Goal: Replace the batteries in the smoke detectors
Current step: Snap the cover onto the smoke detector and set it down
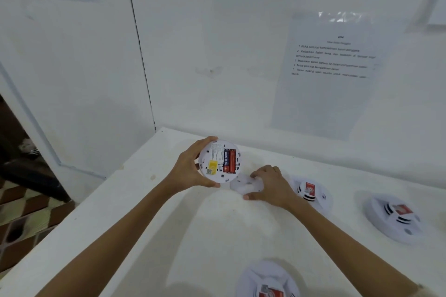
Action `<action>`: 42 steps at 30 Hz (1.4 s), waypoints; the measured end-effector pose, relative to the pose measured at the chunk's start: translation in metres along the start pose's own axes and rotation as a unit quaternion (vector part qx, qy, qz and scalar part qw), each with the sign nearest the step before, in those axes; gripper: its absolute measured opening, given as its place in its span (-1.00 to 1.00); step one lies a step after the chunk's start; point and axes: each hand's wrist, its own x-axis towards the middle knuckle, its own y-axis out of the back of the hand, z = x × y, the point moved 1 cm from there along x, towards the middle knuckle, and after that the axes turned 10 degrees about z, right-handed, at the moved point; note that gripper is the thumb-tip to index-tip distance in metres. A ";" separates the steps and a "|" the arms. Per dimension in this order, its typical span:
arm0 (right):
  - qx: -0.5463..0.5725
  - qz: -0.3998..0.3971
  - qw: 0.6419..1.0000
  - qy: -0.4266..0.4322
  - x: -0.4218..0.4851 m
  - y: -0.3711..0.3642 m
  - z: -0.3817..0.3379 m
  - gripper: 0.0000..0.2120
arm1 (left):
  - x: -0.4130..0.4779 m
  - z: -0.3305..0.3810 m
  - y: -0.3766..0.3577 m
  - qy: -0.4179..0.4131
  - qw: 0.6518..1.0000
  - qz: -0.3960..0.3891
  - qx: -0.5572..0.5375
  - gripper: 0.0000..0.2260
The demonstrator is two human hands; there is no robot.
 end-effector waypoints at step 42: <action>0.035 0.268 0.897 0.350 -0.002 0.059 -0.039 -0.66 | 0.009 0.023 -0.026 -0.028 0.999 -0.014 -0.015 -0.14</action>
